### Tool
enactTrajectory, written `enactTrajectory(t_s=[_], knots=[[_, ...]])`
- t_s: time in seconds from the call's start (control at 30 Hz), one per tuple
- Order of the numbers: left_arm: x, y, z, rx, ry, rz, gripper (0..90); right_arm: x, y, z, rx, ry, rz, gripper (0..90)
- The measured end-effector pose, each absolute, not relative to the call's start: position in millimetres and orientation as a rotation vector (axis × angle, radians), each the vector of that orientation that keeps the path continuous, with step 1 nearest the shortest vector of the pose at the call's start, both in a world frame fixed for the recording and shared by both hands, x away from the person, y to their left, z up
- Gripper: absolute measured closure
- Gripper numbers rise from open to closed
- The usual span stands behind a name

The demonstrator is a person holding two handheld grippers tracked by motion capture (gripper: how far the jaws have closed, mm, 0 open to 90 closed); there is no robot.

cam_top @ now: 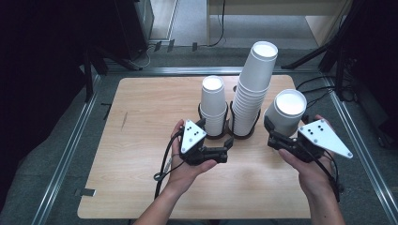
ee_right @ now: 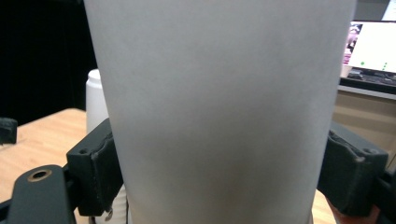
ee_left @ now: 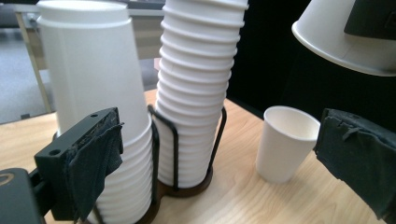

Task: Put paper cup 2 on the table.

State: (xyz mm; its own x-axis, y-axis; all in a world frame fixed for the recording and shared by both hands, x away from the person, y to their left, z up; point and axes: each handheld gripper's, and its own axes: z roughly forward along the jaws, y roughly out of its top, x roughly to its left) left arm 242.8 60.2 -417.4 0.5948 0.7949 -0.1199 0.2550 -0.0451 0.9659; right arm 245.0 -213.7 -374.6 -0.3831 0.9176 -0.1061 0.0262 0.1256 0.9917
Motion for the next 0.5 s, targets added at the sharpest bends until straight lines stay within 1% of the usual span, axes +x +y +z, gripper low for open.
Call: enactTrajectory(t_s=[0.23, 0.33, 0.37, 0.5], knots=[[232, 75, -434, 1.598, 0.926, 0.511, 0.0, 241, -206, -391, 0.895, 1.635, 1.301, 14.2], [233, 79, -437, 1.596, 0.940, 0.479, 0.0, 238, -204, -395, 0.896, 1.652, 1.303, 14.1], [230, 83, -435, 1.603, 0.934, 0.494, 0.0, 235, -201, -399, 0.891, 1.666, 1.298, 14.1], [226, 86, -435, 1.605, 0.926, 0.486, 0.0, 232, -196, -409, 0.854, 1.691, 1.243, 14.1]])
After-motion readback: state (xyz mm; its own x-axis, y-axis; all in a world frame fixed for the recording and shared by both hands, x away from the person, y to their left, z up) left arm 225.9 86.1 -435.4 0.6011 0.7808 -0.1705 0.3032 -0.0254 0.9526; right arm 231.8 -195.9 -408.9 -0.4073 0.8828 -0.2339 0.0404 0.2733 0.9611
